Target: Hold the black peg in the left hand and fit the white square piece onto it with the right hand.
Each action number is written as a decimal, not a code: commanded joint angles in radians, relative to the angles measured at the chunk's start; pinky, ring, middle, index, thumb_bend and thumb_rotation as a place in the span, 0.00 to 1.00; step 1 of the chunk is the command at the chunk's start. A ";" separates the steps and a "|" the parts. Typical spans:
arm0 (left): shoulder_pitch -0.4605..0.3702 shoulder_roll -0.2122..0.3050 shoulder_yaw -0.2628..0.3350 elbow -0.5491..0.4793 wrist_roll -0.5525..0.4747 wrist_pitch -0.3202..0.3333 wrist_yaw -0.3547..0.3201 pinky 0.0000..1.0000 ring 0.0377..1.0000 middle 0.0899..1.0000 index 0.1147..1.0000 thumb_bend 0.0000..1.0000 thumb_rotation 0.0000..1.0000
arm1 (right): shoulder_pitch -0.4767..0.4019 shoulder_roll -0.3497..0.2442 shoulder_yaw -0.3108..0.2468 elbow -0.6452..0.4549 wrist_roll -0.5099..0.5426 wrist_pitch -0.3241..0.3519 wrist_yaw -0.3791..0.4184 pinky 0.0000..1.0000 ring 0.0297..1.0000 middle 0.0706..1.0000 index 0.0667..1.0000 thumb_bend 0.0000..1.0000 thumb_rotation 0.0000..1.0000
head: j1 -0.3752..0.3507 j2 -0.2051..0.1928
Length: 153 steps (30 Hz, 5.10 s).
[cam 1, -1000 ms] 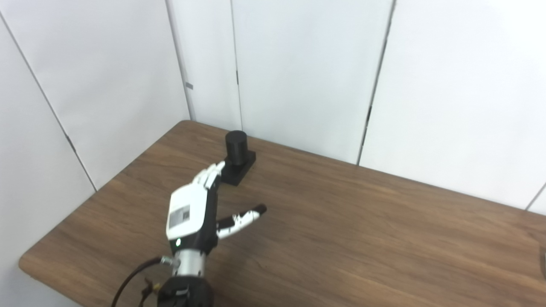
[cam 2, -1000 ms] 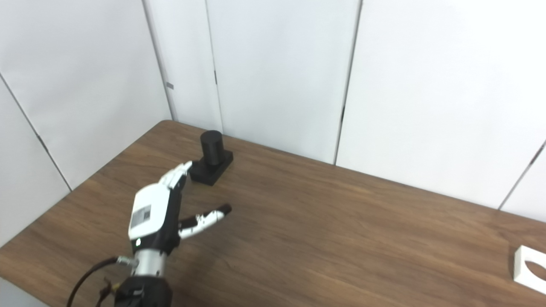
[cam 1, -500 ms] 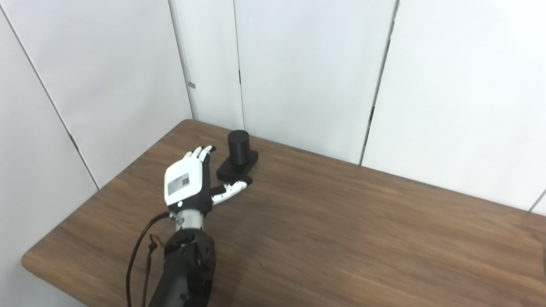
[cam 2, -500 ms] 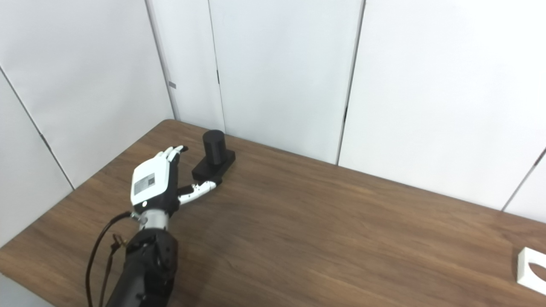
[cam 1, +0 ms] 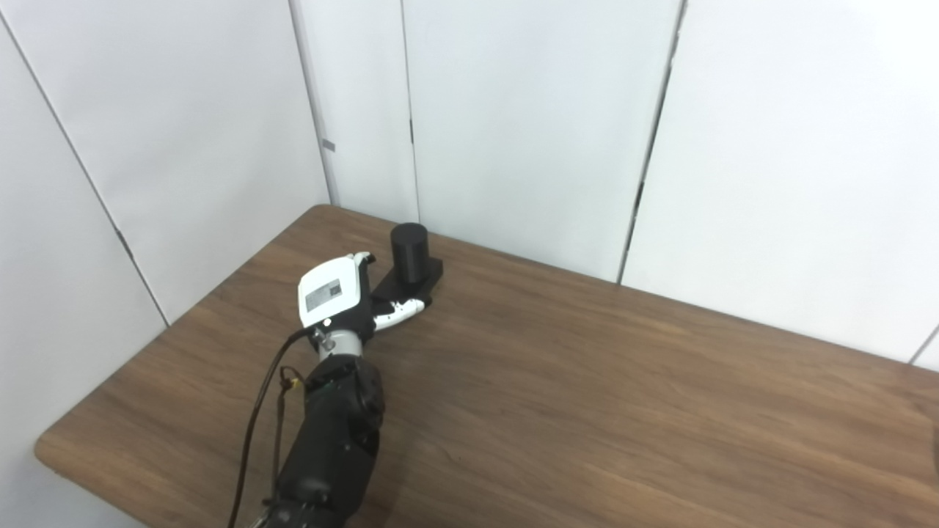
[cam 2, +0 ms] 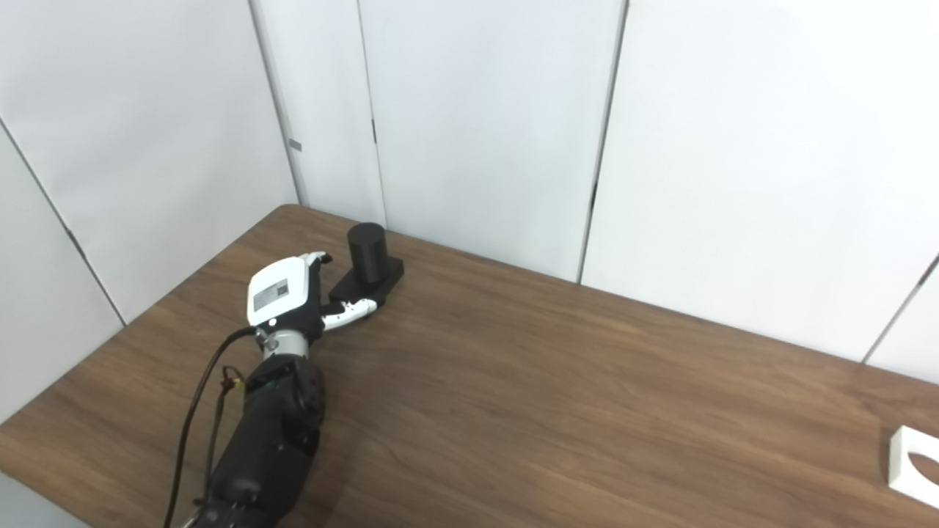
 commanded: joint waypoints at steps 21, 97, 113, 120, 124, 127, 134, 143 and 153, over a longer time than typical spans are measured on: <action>-0.199 0.053 -0.029 0.270 0.133 0.001 0.012 0.80 0.87 0.86 0.83 0.89 0.71 | 0.033 0.014 0.014 -0.053 0.006 0.032 0.010 0.84 0.89 0.87 0.87 0.71 1.00 | -0.008 0.008; 0.412 0.064 -0.544 -0.665 -0.188 -0.207 -0.197 0.66 0.77 0.74 0.42 0.50 0.06 | 0.019 0.056 0.118 -0.178 -0.035 0.165 -0.048 0.78 0.89 0.88 0.92 0.48 1.00 | -0.313 0.163; 0.568 -0.011 -0.728 -0.555 -0.045 -0.370 -0.171 0.74 0.78 0.74 0.42 0.51 0.05 | 0.038 0.059 0.157 -0.258 -0.100 0.230 -0.060 0.92 0.90 0.86 0.90 0.45 1.00 | -0.426 0.248; 0.571 -0.018 -0.733 -0.507 -0.030 -0.384 -0.152 0.77 0.79 0.74 0.42 0.51 0.05 | 0.041 0.052 0.155 -0.273 -0.106 0.245 -0.050 0.94 0.90 0.85 0.88 0.43 0.99 | -0.475 0.260; 0.566 -0.020 -0.722 -0.472 -0.053 -0.385 -0.139 0.77 0.79 0.74 0.42 0.51 0.05 | 0.035 0.031 0.140 -0.299 -0.108 0.253 -0.044 0.92 0.89 0.84 0.86 0.44 0.87 | -0.498 0.262; 0.560 -0.019 -0.718 -0.443 -0.058 -0.391 -0.123 0.76 0.79 0.74 0.42 0.51 0.05 | 0.004 -0.009 0.116 -0.338 -0.152 0.295 -0.033 0.87 0.88 0.86 0.83 0.46 0.69 | -0.516 0.259; 0.548 -0.017 -0.708 -0.389 -0.067 -0.404 -0.090 0.76 0.79 0.73 0.42 0.51 0.05 | -0.132 -0.120 0.040 -0.360 -0.213 0.391 0.017 0.71 0.80 0.82 0.79 0.54 0.20 | -0.582 0.249; 0.543 -0.031 -0.710 -0.381 -0.069 -0.411 -0.071 0.73 0.78 0.73 0.42 0.51 0.05 | -0.304 -0.324 0.023 -0.246 -0.418 0.462 0.081 0.88 0.90 0.86 0.77 0.75 0.16 | -0.604 0.241; 0.542 -0.030 -0.709 -0.398 -0.058 -0.406 -0.093 0.74 0.78 0.73 0.42 0.51 0.05 | -0.528 -0.496 0.104 0.018 -0.588 0.414 0.142 0.95 0.99 0.93 0.77 0.87 0.11 | -0.617 0.234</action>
